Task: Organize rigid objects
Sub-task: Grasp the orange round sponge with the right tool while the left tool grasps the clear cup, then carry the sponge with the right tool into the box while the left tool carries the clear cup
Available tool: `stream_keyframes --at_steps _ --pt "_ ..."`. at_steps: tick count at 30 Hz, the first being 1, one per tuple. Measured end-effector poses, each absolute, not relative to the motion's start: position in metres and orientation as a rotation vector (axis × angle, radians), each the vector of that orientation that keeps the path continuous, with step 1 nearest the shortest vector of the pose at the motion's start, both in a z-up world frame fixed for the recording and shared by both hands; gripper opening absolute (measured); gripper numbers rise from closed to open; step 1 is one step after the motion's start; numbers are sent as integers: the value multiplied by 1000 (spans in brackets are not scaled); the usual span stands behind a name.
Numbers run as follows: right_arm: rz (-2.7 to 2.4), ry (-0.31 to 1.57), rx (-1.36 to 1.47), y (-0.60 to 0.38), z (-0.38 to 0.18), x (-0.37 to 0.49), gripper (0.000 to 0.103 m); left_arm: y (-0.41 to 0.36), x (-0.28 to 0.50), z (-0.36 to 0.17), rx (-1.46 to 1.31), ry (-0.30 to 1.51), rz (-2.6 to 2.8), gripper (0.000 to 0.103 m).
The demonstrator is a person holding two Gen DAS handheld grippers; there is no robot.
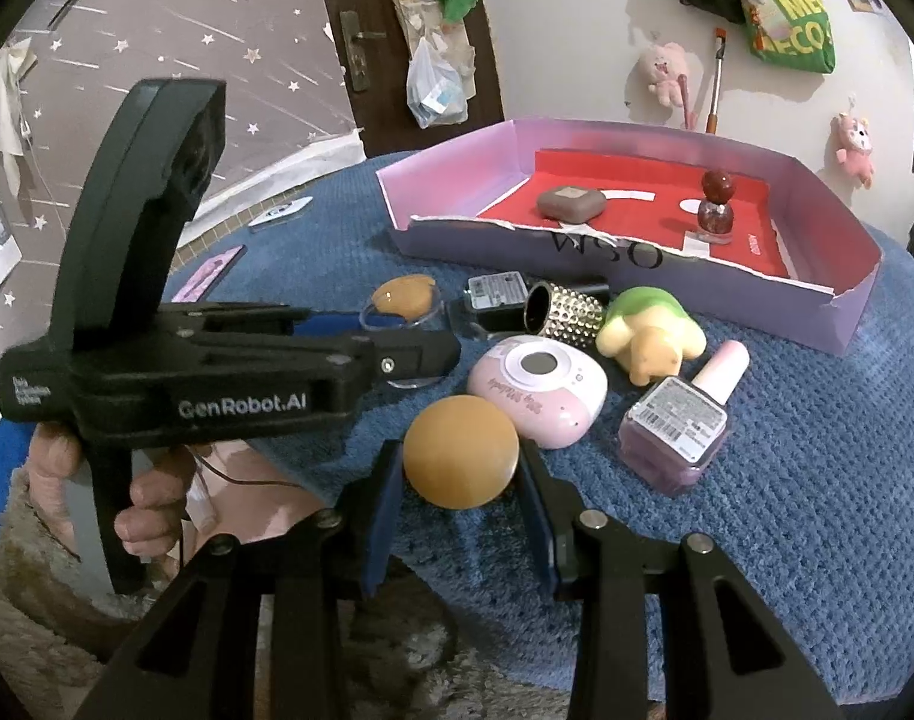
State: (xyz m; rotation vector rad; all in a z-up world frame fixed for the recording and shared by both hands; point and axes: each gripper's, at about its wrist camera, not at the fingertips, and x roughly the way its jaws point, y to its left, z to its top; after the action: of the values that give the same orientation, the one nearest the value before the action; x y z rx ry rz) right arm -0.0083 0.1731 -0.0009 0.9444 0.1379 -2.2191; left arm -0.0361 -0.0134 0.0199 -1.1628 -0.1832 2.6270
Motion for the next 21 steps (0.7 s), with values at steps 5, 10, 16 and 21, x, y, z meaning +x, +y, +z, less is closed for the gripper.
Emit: stream_keyframes --at_steps 5,10,16,21 --pt "-2201 88 924 176 8 -7 40 -15 -33 29 -1135 -189 2645 38" --pt "-2199 50 895 182 18 -8 40 -17 -32 36 -1113 -183 2661 38" --pt "-2209 5 862 192 32 -18 40 -15 -37 48 -1071 -160 2671 38" --pt "-2230 -4 840 199 43 -31 40 -9 -45 55 -1046 -133 2664 38"
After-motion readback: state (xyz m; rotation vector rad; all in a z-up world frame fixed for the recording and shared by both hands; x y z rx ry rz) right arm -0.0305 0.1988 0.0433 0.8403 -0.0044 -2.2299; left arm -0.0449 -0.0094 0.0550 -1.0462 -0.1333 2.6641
